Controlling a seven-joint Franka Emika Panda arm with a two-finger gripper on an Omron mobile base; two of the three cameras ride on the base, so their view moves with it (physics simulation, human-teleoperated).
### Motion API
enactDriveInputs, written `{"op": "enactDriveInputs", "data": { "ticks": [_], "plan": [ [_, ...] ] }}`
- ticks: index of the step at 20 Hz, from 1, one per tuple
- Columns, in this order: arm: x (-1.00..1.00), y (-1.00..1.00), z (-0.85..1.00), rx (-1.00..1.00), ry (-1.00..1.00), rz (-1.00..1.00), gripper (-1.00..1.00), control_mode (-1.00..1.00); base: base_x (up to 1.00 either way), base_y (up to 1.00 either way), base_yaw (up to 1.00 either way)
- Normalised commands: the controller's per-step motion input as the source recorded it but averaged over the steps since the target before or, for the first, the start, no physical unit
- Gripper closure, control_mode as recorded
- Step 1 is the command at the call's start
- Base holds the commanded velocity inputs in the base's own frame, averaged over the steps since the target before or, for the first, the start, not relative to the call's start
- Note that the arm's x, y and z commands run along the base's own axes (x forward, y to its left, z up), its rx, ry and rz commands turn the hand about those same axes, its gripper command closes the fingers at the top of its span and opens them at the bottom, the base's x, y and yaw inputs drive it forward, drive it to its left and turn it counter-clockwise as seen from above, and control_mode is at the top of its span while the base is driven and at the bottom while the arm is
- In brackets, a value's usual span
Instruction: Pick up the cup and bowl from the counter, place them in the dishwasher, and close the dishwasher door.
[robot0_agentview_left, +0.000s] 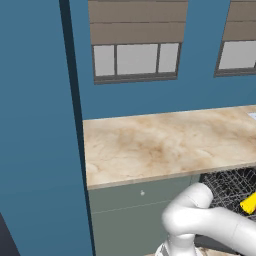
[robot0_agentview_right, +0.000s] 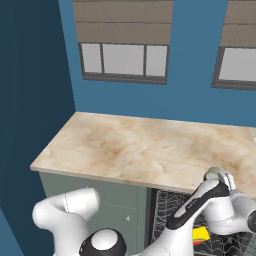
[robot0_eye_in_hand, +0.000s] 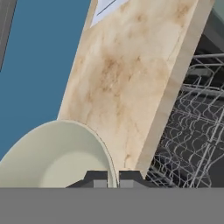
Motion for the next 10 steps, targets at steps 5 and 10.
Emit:
{"op": "enactDriveInputs", "data": {
  "ticks": [5, 10],
  "plan": [
    [-0.37, -0.19, -0.42, 0.0, 0.02, 0.01, 1.0, -1.0, 0.0, 0.0, 0.0],
    [-0.04, -0.1, -0.57, -0.01, 0.1, 0.01, 1.0, -1.0, 0.0, 0.0, 0.0]
  ]
}}
